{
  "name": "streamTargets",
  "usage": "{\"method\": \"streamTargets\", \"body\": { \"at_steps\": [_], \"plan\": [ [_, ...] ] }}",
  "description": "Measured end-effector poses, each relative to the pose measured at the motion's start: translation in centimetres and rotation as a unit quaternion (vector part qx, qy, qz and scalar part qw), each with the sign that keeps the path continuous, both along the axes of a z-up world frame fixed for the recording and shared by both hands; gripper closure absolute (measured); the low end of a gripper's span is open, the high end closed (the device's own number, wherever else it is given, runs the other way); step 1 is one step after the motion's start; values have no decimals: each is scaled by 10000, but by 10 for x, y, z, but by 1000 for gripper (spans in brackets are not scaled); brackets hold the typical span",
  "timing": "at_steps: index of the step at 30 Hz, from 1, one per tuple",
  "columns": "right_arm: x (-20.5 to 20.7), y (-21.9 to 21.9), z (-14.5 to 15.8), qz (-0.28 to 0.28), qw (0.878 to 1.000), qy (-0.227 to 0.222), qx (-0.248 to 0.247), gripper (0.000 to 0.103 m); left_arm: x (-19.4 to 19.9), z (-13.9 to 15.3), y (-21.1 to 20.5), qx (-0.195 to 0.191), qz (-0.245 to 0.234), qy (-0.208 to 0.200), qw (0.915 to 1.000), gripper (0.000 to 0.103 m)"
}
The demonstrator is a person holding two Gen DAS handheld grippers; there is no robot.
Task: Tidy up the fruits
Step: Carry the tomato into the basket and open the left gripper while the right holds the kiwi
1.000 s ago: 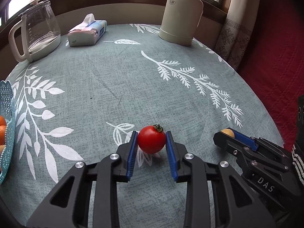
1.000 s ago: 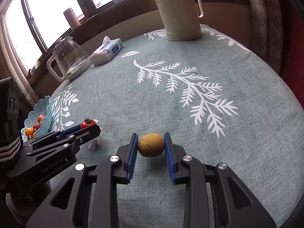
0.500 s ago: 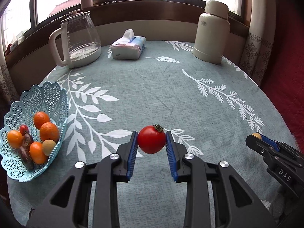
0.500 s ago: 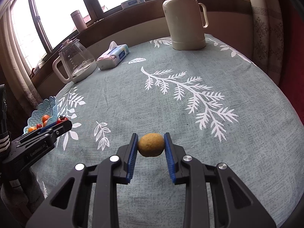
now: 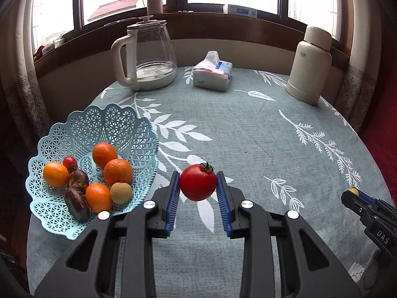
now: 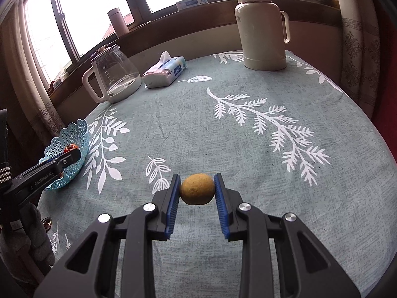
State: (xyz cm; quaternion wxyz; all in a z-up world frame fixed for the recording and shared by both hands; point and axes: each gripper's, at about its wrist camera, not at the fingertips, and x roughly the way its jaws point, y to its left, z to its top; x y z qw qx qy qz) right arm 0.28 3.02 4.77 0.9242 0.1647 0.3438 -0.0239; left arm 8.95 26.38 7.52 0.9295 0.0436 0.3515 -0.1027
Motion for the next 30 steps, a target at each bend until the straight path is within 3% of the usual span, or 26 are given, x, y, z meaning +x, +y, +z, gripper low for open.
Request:
{"method": "streamTargets", "body": {
  "at_steps": [30],
  "plan": [
    [14, 58, 9, 490, 9984, 27, -263, 75, 8, 8, 106, -269, 913, -154, 9953, 73]
  ]
}}
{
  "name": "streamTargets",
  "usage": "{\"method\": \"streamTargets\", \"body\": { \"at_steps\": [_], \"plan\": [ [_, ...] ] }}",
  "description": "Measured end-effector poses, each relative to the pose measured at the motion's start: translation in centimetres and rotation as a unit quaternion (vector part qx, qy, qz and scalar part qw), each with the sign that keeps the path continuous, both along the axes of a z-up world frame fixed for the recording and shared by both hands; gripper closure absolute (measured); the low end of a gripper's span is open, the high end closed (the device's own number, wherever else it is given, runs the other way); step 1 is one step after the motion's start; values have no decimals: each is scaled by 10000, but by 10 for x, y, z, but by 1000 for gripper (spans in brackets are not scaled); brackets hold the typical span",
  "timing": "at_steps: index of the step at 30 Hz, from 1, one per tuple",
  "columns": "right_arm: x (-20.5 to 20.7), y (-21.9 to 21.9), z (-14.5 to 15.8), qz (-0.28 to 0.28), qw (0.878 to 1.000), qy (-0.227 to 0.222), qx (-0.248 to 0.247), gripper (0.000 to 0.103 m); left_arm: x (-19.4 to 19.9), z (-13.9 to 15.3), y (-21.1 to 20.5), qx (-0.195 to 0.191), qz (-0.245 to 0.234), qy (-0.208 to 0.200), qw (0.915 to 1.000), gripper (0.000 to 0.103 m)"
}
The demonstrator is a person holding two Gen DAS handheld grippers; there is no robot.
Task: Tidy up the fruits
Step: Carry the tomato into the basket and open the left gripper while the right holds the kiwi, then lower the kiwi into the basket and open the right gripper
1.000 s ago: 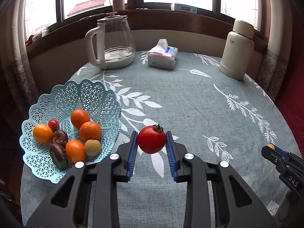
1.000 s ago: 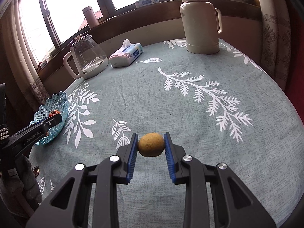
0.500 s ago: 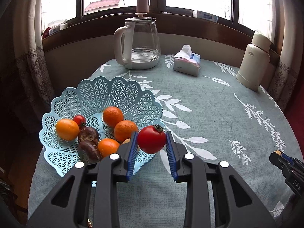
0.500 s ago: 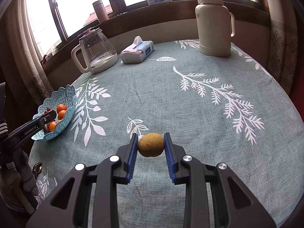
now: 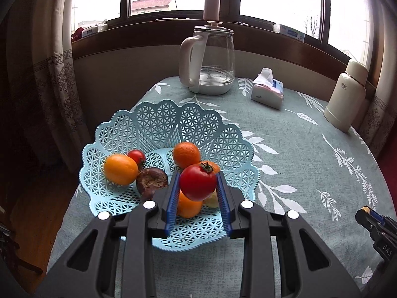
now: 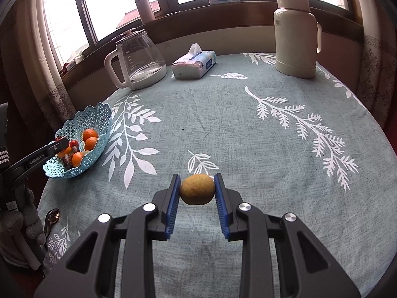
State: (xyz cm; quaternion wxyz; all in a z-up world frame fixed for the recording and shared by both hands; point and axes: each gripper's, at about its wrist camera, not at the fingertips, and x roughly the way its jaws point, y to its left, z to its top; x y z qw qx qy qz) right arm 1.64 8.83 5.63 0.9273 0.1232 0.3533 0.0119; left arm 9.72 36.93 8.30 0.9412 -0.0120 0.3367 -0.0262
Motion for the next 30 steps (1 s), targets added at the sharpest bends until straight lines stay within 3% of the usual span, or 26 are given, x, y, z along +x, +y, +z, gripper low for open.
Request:
{"method": "streamTargets", "body": {
  "at_steps": [12, 14, 15, 23, 30],
  "plan": [
    [2, 5, -4, 69, 10000, 59, 3, 75, 15, -12, 36, -176, 473, 255, 9984, 70],
    [2, 5, -3, 73, 10000, 58, 6, 75, 17, -15, 41, -336, 453, 361, 9978, 43],
    [2, 5, -4, 82, 9999, 64, 23, 75, 17, -14, 44, -435, 484, 362, 9972, 39],
    [9, 15, 0, 242, 9997, 40, 35, 75, 6, 8, 77, -651, 892, 16, 9939, 38],
    [26, 50, 20, 723, 9972, -161, 26, 75, 2, 18, 95, -701, 1105, -87, 9914, 34]
  ]
}}
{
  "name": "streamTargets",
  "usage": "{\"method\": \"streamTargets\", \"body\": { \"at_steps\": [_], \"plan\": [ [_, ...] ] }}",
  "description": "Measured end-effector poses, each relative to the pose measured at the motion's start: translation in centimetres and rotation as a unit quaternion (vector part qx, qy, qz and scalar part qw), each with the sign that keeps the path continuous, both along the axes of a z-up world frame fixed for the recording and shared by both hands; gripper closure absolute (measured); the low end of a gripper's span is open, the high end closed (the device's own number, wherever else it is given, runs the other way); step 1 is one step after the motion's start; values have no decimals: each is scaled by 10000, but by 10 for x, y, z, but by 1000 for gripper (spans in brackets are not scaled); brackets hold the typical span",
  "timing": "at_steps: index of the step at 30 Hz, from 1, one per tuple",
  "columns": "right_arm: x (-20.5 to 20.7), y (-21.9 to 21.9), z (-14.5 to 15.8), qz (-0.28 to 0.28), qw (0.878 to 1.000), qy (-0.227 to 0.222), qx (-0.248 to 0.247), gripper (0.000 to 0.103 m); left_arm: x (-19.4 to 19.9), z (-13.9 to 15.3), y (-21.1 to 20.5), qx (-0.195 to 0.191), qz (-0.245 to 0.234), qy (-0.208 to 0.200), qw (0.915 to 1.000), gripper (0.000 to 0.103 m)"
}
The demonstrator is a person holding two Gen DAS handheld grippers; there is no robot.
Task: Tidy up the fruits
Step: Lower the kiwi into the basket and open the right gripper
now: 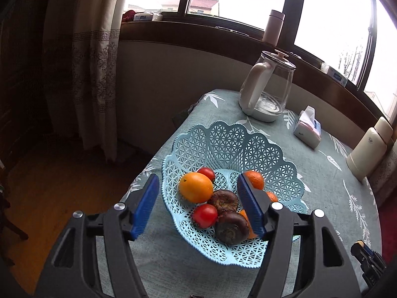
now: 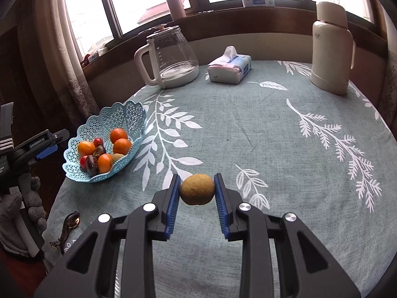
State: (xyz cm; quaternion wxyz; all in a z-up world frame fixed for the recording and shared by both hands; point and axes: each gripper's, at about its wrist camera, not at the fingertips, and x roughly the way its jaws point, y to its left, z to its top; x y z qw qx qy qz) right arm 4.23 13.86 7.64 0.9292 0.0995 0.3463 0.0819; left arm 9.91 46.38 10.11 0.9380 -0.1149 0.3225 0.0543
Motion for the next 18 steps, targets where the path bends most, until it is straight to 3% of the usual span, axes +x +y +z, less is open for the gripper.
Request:
{"method": "streamTargets", "body": {
  "at_steps": [7, 14, 18],
  "plan": [
    [31, 52, 16, 625, 9978, -110, 191, 75, -4, 7, 7, -24, 45, -88, 9999, 33],
    [68, 105, 20, 1165, 9920, 52, 485, 75, -7, 11, 13, -92, 74, -137, 9998, 32],
    [82, 134, 20, 1392, 9895, 77, 393, 75, -6, 11, 19, -42, 177, -141, 9997, 32]
  ]
}}
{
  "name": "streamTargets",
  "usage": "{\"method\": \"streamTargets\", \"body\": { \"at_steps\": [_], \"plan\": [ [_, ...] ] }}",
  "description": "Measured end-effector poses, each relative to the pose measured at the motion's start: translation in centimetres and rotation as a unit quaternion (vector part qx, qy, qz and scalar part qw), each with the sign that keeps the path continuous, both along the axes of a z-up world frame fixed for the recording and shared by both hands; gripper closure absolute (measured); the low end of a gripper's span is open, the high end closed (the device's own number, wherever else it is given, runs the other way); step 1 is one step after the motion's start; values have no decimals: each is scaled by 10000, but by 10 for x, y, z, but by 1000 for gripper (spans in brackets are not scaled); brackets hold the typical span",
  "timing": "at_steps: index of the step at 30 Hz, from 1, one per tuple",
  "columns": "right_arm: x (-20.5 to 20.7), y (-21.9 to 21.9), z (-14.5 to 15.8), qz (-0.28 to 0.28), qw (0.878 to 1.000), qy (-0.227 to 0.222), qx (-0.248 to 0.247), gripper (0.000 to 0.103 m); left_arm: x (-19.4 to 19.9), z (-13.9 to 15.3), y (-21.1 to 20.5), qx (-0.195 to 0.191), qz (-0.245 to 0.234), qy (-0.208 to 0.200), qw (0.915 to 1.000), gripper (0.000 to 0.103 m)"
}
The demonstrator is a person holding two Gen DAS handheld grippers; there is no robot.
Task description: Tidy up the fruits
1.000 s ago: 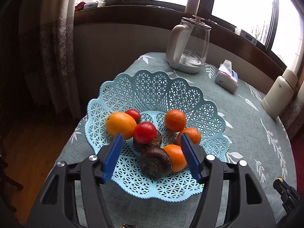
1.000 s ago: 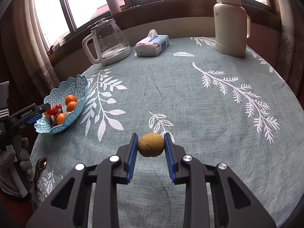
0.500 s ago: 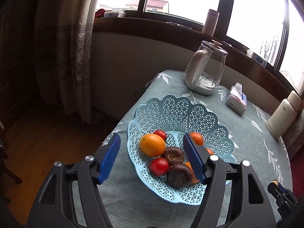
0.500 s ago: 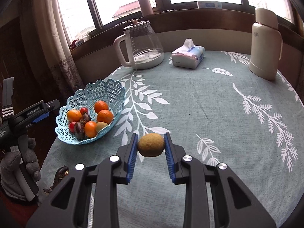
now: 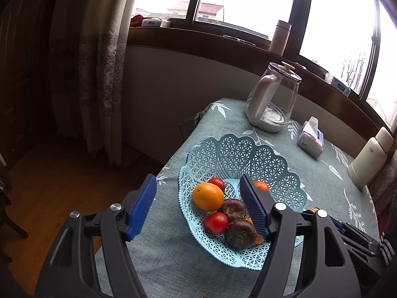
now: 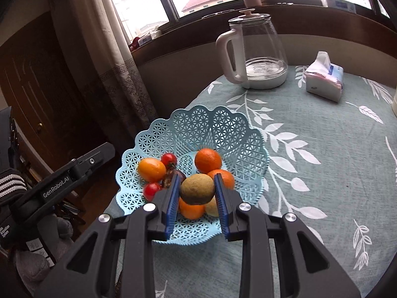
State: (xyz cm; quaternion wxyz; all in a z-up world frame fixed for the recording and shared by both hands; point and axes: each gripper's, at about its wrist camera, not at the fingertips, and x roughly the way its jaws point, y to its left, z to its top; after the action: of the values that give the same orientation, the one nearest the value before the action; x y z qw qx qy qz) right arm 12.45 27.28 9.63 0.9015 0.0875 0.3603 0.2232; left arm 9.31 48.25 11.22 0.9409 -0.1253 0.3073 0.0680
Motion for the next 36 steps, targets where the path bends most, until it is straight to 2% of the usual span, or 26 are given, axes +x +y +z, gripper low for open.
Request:
{"method": "streamTargets", "body": {
  "at_steps": [13, 15, 17, 22, 23, 27, 29, 36],
  "plan": [
    [41, 50, -8, 228, 9993, 142, -257, 75, 2, -3, 12, -139, 124, 68, 9998, 31],
    [43, 51, -10, 185, 9994, 179, -234, 74, 3, -3, 14, -162, 153, 91, 9997, 30],
    [44, 48, -10, 118, 9995, 190, -211, 73, 4, -4, 17, -190, 208, 101, 9996, 19],
    [40, 28, -10, -123, 9997, 209, -53, 72, 4, -6, 20, -190, 253, 107, 9994, 19],
    [38, 23, -10, -183, 9996, 218, -7, 70, 4, -6, 19, -183, 258, 112, 9994, 19],
    [27, 1, -12, -465, 9987, 186, 72, 47, 4, -5, 15, -94, 246, 114, 9996, 19],
    [22, -8, -14, -583, 9981, 194, 94, 40, 3, -4, 12, -32, 242, 107, 9996, 13],
    [-2, -22, -13, -617, 9980, 34, -126, 29, -2, 2, 3, 269, 257, 11, 9993, 8]
  ]
}}
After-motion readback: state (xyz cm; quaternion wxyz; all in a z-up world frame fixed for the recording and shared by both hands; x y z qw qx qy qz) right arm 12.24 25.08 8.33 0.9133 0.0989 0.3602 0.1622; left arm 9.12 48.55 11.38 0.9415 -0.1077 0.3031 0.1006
